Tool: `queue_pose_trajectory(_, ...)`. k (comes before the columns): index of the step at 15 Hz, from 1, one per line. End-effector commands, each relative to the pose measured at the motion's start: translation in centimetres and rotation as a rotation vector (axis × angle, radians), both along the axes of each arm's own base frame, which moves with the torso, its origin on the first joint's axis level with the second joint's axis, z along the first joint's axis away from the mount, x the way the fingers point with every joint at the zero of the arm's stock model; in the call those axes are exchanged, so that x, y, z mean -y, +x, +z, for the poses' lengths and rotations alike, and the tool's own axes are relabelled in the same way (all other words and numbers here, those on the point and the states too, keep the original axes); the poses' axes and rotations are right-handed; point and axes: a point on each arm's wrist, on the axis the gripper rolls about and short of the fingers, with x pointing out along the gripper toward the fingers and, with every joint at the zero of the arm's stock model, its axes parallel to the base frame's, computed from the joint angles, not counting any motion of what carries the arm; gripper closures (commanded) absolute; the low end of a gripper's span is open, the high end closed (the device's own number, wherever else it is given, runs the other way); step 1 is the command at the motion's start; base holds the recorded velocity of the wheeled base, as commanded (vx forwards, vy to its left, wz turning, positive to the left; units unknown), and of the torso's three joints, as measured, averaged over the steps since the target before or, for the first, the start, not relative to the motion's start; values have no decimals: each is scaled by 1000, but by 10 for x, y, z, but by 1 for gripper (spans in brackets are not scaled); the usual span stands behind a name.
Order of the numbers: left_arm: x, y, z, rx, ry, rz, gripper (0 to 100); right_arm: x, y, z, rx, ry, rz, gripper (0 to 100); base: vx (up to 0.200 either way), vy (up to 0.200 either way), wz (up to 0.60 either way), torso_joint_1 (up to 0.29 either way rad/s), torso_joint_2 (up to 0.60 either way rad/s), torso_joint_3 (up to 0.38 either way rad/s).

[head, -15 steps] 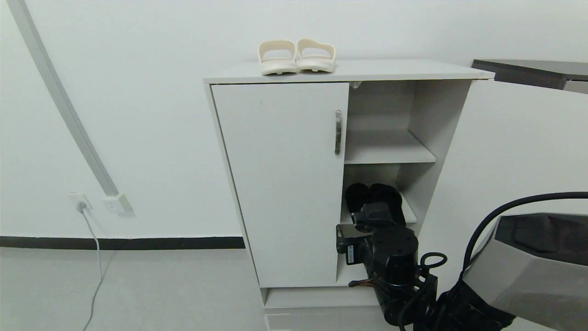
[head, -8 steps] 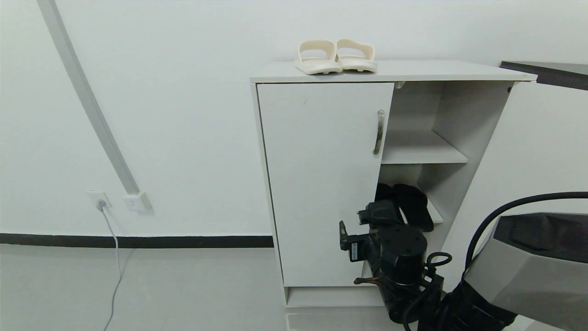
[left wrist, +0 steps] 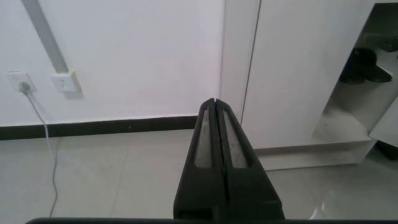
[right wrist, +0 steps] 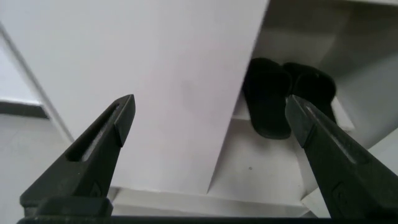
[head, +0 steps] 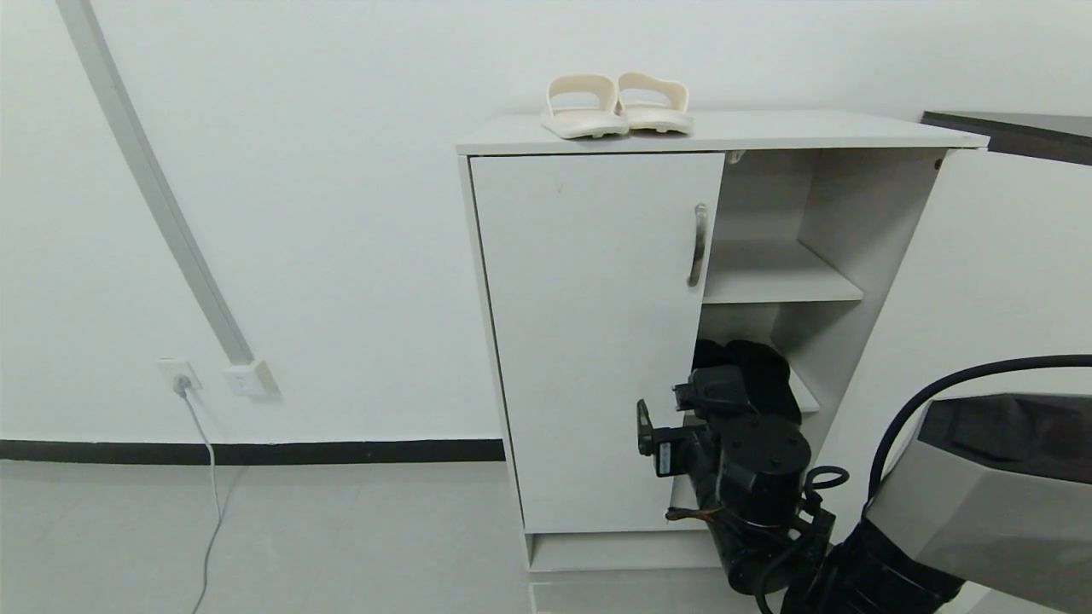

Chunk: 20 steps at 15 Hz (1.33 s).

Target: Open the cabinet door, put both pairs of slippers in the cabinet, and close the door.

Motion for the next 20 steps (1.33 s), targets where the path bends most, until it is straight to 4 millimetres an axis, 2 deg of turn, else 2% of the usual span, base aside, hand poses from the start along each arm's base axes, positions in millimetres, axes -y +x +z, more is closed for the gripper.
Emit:
queue_pose_trajectory(1,0,0,0,-2,0,1,100,0,-1,-1,-2,-3,0,0,0,0,0,0,0,0)
queue_pose_trajectory(6,0,0,0,0,0,0,100,3,-2,-3,-10,-13,0,0,0,0,0,0,-24,-52)
queue_pose_trajectory(12,0,0,0,0,0,0,100,3,-2,-3,-11,-16,0,0,0,0,0,50,-411,-342)
queue_pose_trajectory(20,0,0,0,0,0,0,100,3,-2,-3,-10,-19,0,0,0,0,0,134,-462,-334)
